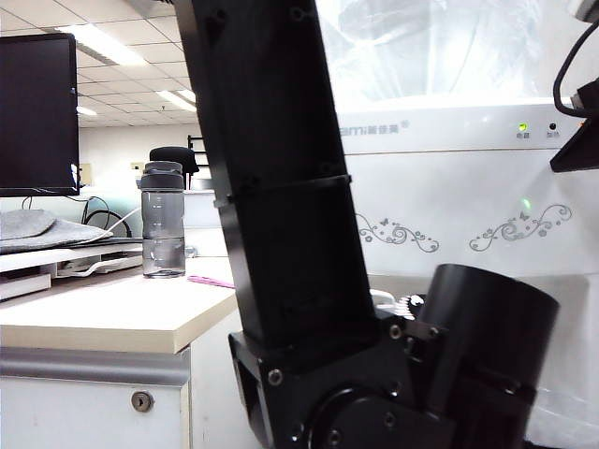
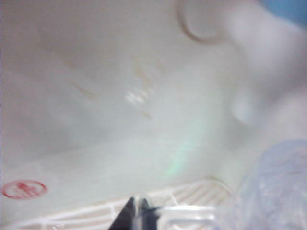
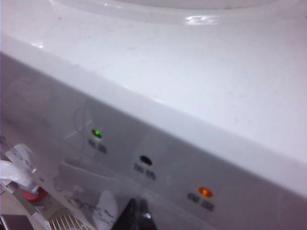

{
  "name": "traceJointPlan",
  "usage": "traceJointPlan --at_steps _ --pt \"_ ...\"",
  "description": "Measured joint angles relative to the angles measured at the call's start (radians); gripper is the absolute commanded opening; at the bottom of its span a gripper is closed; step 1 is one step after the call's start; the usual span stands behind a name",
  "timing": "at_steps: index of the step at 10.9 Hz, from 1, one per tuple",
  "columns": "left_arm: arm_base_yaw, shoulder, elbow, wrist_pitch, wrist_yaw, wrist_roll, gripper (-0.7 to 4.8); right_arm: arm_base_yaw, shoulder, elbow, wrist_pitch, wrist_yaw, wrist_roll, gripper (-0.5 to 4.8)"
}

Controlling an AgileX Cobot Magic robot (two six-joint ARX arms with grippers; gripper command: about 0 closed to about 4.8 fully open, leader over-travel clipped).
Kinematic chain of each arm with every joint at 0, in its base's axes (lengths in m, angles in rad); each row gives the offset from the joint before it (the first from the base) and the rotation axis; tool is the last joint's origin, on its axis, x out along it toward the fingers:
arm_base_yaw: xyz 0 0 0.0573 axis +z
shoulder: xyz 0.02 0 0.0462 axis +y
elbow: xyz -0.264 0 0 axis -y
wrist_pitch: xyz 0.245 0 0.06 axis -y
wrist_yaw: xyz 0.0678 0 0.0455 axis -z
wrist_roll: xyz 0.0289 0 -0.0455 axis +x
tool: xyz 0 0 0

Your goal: Pick up the plastic mug from the left desk, go to the cold water outlet of the water dispenser, press the vertical switch to get some water, then put the mug back on the desk.

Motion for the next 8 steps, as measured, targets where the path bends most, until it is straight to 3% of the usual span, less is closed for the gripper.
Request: traceJointPlan --at_steps 8 --pt "0.003 0.0 0.0 0.012 0.005 -0.007 -0.06 -0.002 0.0 0.001 0.0 0.0 0.0 -0.01"
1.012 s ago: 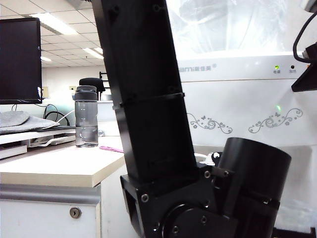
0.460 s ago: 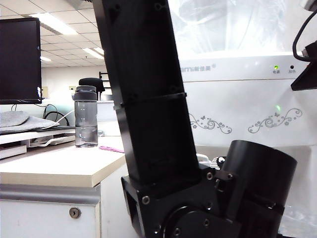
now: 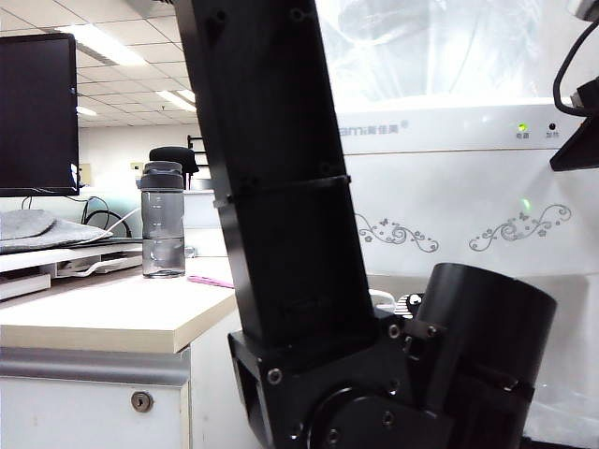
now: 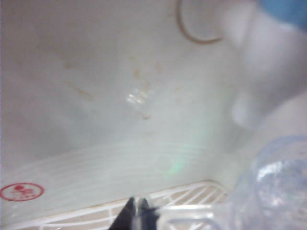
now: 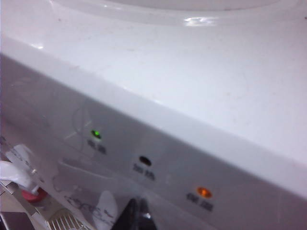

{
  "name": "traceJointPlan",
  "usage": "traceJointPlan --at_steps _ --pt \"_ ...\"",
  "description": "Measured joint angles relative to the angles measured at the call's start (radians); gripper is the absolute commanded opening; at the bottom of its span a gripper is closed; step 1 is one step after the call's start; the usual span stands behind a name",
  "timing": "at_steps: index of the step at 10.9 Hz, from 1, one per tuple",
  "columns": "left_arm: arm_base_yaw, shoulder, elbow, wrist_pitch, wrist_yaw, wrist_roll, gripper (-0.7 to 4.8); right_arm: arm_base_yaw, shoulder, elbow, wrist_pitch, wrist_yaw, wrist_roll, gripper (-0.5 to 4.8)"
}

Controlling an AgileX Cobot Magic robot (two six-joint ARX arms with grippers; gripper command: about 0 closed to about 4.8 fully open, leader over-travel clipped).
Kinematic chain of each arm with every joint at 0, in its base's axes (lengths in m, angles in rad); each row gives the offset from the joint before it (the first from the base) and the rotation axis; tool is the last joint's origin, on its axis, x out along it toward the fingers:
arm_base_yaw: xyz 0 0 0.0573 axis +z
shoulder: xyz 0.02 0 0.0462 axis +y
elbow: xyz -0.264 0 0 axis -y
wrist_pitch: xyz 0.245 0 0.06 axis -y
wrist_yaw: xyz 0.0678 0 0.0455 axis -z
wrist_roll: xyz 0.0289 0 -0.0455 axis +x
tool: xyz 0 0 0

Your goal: Pick up the plastic mug from the left desk, go to the cold water outlet of the water dispenser, press the vertical switch to get some water, then put the mug back on the desk.

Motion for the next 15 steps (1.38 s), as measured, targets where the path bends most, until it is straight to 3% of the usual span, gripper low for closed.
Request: traceJointPlan --at_steps 15 --pt "0.0 0.0 0.0 0.105 0.009 0.048 -0.07 0.0 0.0 0.0 0.0 0.0 0.0 -0.01"
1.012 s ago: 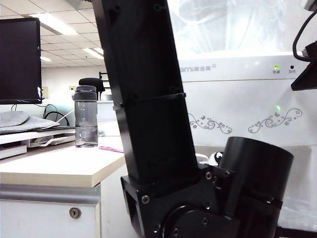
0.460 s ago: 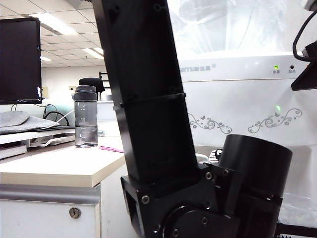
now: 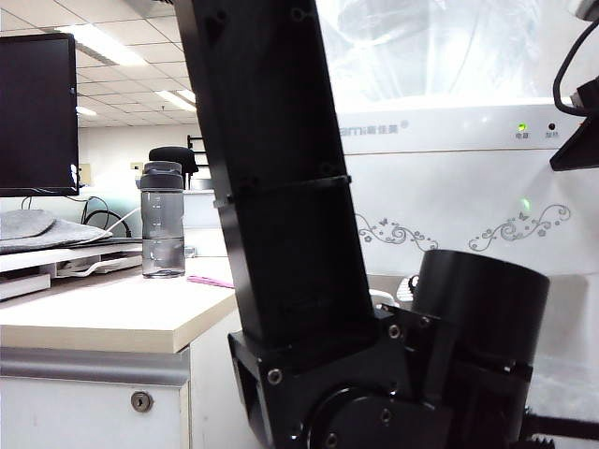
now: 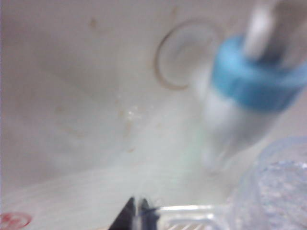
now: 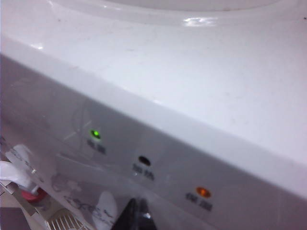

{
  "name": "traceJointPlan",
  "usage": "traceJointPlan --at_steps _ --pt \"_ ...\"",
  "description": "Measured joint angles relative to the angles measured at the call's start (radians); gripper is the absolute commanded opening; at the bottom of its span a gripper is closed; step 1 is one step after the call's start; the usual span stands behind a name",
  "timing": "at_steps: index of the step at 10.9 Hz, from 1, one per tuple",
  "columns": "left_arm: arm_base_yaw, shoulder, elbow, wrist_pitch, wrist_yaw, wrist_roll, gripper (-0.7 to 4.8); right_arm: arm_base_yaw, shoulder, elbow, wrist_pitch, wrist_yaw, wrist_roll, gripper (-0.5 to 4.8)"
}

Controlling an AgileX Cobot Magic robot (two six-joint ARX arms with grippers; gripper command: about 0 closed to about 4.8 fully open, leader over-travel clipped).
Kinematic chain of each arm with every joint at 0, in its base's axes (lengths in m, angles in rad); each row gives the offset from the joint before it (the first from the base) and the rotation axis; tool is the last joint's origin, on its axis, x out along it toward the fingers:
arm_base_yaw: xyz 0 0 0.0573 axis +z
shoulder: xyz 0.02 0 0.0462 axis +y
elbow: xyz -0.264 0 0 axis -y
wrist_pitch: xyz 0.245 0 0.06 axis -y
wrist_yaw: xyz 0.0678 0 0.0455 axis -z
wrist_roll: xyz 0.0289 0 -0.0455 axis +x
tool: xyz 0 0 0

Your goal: Pick up the plastic mug from the left desk, go to the cold water outlet of the water dispenser, press the vertical switch to get some water, then put the mug back on the desk.

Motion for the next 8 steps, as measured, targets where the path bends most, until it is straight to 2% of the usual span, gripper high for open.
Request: traceJointPlan --at_steps 8 --pt "-0.001 0.0 0.0 0.053 0.002 0.029 -0.07 0.0 0.0 0.0 0.0 0.003 0.0 -0.01"
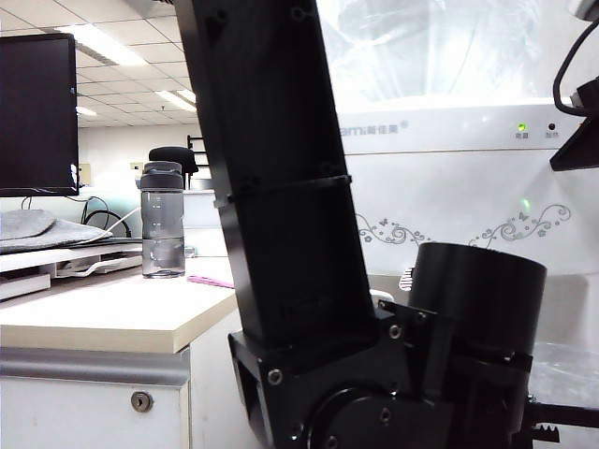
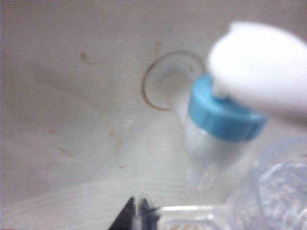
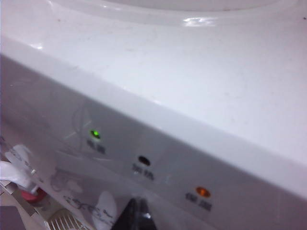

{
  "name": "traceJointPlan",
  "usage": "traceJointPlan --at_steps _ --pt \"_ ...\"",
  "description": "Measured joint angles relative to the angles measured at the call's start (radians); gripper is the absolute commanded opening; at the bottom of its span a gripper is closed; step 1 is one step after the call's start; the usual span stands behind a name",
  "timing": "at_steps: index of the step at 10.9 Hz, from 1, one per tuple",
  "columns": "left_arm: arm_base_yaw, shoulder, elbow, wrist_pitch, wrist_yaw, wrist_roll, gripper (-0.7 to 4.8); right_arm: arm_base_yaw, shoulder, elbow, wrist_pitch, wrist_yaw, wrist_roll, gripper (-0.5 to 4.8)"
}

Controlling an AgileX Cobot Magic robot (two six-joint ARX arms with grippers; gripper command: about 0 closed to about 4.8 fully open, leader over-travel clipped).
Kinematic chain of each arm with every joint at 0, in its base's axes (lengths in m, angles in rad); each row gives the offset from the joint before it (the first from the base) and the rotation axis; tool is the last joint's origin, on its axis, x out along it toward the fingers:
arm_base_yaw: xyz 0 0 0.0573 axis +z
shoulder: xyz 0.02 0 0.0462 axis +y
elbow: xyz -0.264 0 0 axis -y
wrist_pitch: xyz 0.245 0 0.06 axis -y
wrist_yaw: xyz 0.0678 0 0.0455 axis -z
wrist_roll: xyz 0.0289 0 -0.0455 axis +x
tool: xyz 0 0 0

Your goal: Pick up the plastic mug from the left desk, go to the cold water outlet of the water dispenser, press the vertical switch to get some water, then put the mug back on the desk.

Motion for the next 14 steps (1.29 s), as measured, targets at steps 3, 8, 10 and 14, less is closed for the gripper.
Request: traceJointPlan --at_steps 3,8,10,14 --pt "0.0 0.0 -0.002 0.043 0.0 0.015 -0.07 0.0 0.0 0.0 0.007 0.001 0.0 -0.01" --pt "0.0 0.0 -0.003 0.06 0.0 0.026 -0.07 -0.002 0.0 0.004 0.006 0.001 0.0 -0.01" --pt "0.0 -0.001 -0.004 0.06 0.0 0.034 -0.06 -0.015 0.0 0.004 0.006 -0.008 0.0 -0.01" --pt "0.0 -0.002 -0.006 0.06 0.0 0.04 -0.06 -0.023 -0.001 0.004 0.005 0.01 0.0 -0.01"
